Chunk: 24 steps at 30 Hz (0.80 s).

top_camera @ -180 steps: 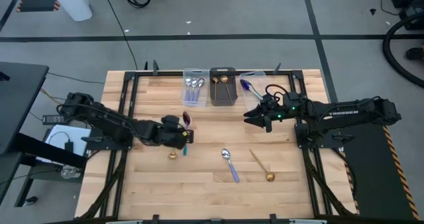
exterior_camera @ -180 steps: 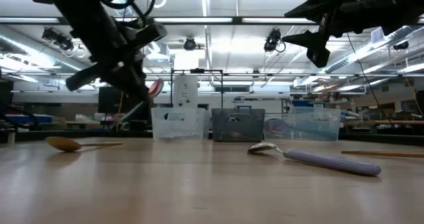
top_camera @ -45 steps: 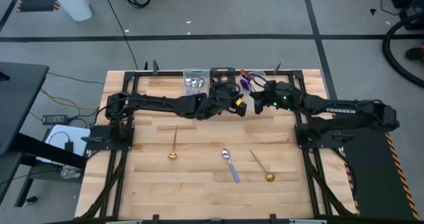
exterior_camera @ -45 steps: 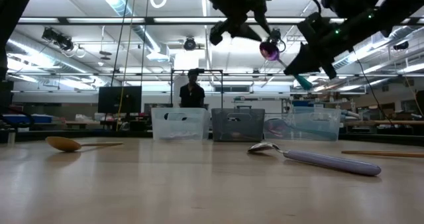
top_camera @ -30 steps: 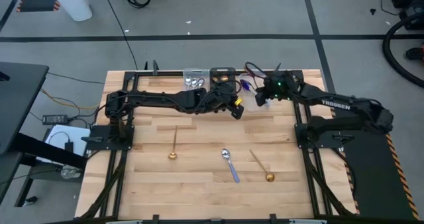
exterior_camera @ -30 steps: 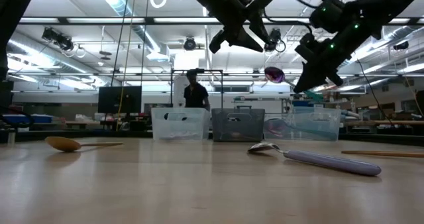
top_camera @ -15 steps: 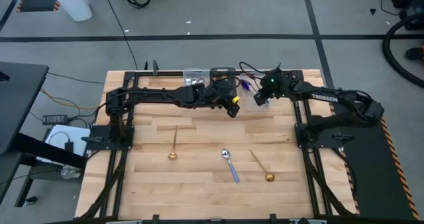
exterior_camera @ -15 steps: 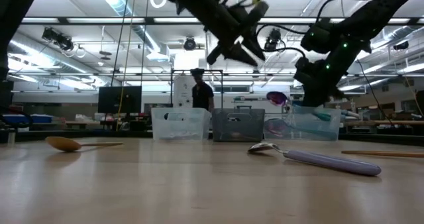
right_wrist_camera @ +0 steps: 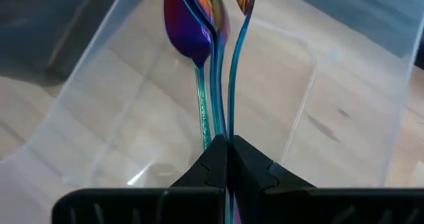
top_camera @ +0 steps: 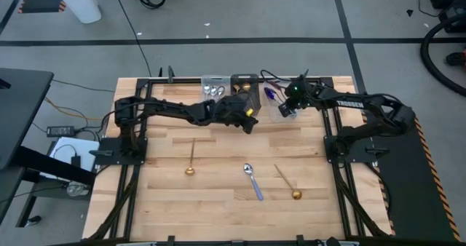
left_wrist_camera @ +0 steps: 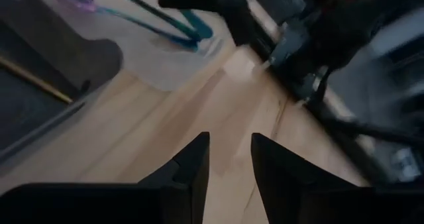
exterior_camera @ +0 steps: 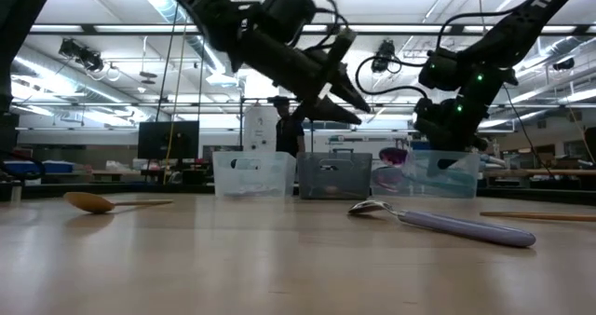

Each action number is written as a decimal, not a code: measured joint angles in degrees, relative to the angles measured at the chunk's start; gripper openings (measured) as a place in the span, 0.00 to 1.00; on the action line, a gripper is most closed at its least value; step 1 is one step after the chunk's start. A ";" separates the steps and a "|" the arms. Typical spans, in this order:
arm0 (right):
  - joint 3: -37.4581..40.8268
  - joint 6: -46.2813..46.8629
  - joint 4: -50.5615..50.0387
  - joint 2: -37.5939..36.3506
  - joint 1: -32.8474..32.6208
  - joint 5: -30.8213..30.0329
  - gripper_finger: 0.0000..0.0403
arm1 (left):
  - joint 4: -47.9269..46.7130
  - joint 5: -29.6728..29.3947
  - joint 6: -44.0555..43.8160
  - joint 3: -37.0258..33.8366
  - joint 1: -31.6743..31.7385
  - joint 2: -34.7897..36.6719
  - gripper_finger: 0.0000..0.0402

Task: Sort silverware by color (type)
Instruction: Put the blue spoon into the right transparent bin, then put the gold spoon into the black bin

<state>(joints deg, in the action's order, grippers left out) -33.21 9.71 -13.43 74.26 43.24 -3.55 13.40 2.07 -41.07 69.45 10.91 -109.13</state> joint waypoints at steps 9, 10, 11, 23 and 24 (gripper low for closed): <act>-0.11 -3.34 -0.31 1.77 -0.13 -1.53 0.10 | 12.31 0.84 -6.95 -11.86 2.74 5.94 0.29; -0.11 -3.46 -0.23 1.89 -0.23 -1.53 0.11 | 12.71 0.85 -7.65 -12.79 3.08 7.08 0.29; -0.11 -3.47 -0.10 1.92 -0.32 -1.53 0.13 | 12.81 0.85 -7.88 -13.49 3.38 8.12 0.29; -6.35 -1.94 -1.41 2.03 -1.42 1.39 0.35 | 1.61 0.85 -5.84 -14.75 3.00 14.54 0.29; -7.39 -1.94 -2.09 2.01 -1.58 1.67 0.36 | -0.01 0.85 -6.48 -14.75 2.92 14.58 0.29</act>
<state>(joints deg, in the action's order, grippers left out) -40.60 7.77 -15.51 76.27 41.66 -1.88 13.39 2.92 -47.54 54.70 13.82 -94.55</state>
